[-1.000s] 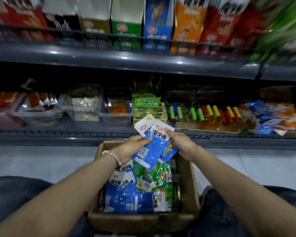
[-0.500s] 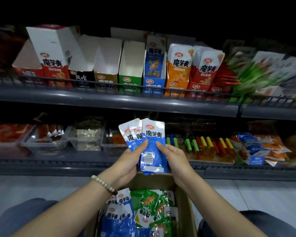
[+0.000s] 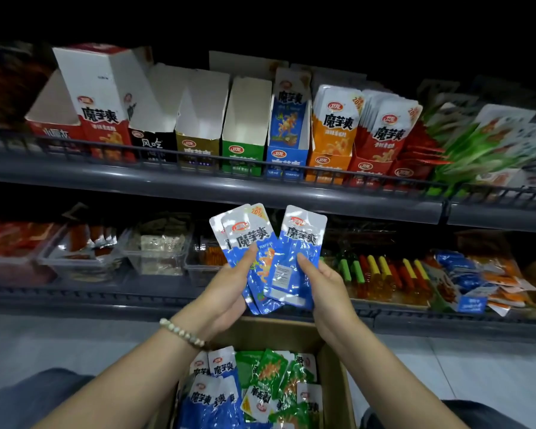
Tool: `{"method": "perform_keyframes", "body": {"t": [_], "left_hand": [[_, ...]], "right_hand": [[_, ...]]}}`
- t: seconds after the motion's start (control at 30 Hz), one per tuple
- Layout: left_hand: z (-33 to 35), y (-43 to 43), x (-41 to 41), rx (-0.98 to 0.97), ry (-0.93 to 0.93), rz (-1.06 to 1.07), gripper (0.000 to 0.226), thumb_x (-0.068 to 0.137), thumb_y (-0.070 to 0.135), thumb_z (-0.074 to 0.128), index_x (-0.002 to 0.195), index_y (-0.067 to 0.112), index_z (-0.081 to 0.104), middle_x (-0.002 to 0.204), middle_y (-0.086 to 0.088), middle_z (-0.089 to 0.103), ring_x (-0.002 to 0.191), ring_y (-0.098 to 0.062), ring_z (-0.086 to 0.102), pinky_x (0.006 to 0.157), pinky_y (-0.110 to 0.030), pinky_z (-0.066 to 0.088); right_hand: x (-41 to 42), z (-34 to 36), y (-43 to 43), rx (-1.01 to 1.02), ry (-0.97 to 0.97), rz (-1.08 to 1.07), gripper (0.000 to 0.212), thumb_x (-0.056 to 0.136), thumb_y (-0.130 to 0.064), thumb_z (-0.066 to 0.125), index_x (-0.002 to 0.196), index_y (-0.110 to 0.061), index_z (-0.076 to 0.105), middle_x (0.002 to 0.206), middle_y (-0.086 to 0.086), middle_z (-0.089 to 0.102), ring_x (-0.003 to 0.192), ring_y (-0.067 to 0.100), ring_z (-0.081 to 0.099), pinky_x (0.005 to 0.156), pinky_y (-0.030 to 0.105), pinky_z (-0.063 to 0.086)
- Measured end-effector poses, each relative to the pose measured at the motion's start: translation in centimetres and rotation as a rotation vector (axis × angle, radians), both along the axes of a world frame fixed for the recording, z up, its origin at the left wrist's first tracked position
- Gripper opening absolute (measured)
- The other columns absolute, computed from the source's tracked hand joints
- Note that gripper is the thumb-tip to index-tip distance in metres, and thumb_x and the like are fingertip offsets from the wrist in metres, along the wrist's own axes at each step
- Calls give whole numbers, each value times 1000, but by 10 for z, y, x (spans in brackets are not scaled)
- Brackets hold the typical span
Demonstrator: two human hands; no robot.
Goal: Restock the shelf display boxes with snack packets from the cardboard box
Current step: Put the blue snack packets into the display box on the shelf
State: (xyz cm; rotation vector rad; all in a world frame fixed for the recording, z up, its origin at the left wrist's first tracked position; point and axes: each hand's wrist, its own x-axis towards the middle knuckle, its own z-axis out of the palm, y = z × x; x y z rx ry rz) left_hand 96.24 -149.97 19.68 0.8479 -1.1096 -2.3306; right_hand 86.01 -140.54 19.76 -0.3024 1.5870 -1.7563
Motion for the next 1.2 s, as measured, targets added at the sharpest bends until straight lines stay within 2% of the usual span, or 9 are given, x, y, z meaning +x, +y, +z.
{"method": "perform_keyframes", "body": {"t": [0.17,0.33,0.47,0.53,0.73,0.83,0.97,1.13,1.2], "left_hand": [[2,-13,3,36,-112,39,29,98,38,44,101,15,63,85,-5,75,69,-17,72,62,-39,60],[-6,-3,2,-8,-276,-71,42,98,43,42,115,10,61,109,-12,71,99,-26,68,94,-47,50],[-5,4,-1,72,-171,-131,57,98,52,28,115,10,63,114,-17,68,97,-26,68,84,-39,54],[-2,4,-1,82,-152,-196,59,98,54,27,111,12,66,107,-15,71,90,-24,70,77,-35,57],[-7,2,0,-53,-170,-130,25,98,25,48,111,11,65,97,-10,74,79,-21,71,74,-36,57],[-7,-1,1,-93,-191,-104,18,94,27,56,101,14,67,88,-8,75,73,-20,73,68,-35,60],[-9,-5,1,-253,-269,-77,28,90,39,59,105,17,67,92,-4,75,82,-19,73,74,-35,58],[-11,-12,-1,-313,-208,18,19,99,21,47,105,12,63,104,-11,71,85,-19,70,82,-39,56],[-14,-15,2,-353,-199,84,11,94,14,57,102,12,64,101,-9,73,78,-14,70,69,-30,58]], "right_hand": [[-16,8,2,-7,-84,27,18,99,-16,47,105,-17,64,106,7,71,90,21,68,83,40,54],[-5,8,1,65,-51,152,30,100,-33,42,110,-15,63,109,6,71,93,19,69,80,36,54],[10,1,2,169,88,378,55,94,-59,28,127,-28,58,119,-11,61,109,8,59,96,33,47],[12,1,1,177,123,387,46,99,-49,32,128,-25,58,125,-5,60,112,10,59,100,30,46],[-3,-5,1,93,330,266,39,88,-4,63,122,-22,54,131,-4,54,103,-1,56,66,6,47],[-6,-5,4,99,165,260,39,82,-11,71,118,-17,56,115,-2,66,87,8,66,59,18,53],[-4,-11,4,104,-77,315,25,83,-16,69,108,-10,68,102,14,73,90,30,69,84,44,55],[-8,-16,-1,112,-116,190,27,74,-21,75,99,-12,72,104,16,72,93,32,66,94,52,47],[-10,-17,-3,106,-99,156,23,74,-21,76,96,-16,72,105,15,71,100,37,64,99,58,41]]}}
